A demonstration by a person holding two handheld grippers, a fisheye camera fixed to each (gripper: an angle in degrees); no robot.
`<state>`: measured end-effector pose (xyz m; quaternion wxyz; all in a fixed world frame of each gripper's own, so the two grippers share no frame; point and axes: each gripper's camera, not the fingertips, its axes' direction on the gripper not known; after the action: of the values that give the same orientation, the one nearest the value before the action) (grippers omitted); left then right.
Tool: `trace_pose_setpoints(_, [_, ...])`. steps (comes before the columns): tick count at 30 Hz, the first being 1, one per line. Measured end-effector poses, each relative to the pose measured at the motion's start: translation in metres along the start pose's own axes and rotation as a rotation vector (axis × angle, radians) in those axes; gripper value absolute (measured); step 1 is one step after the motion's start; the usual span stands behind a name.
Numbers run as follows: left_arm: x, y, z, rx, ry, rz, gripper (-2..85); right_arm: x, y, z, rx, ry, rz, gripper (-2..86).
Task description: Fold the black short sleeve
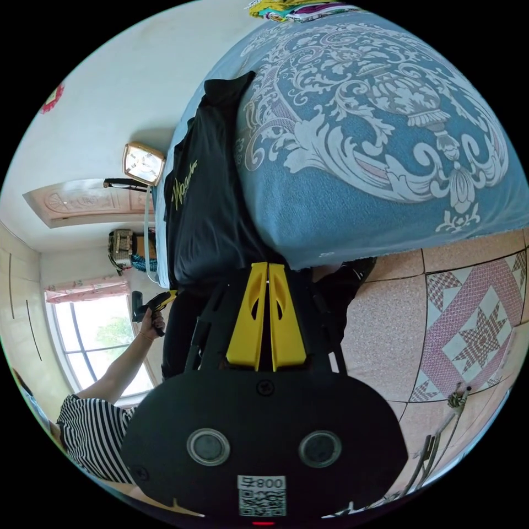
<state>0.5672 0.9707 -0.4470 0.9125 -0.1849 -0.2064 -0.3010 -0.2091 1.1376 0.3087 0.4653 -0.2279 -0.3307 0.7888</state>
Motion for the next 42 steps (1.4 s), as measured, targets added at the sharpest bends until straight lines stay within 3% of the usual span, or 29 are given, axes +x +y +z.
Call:
trace_pose_setpoints(10, [0.012, -0.008, 0.049, 0.006, -0.057, 0.047, 0.5, -0.025, 0.023, -0.039, -0.029, 0.095, -0.105, 0.0])
trace_pose_setpoints(21, [0.025, -0.046, 0.118, 0.032, -0.088, 0.018, 1.4, -0.027, 0.031, -0.066, -0.018, 0.099, 0.005, 0.2])
trace_pose_setpoints(31, [0.157, -0.133, 0.17, 0.17, -0.144, 0.389, 2.0, -0.082, -0.022, -0.143, 0.172, 0.04, -0.133, 4.1])
trace_pose_setpoints(35, [0.192, -0.176, 0.202, 0.208, -0.259, 0.392, 2.7, -0.112, -0.059, -0.162, 0.187, 0.08, -0.211, 5.3])
trace_pose_setpoints(42, [0.257, -0.279, 0.295, 0.144, -0.088, 0.585, 6.1, -0.158, -0.134, -0.185, 0.192, 0.254, -0.308, 6.7])
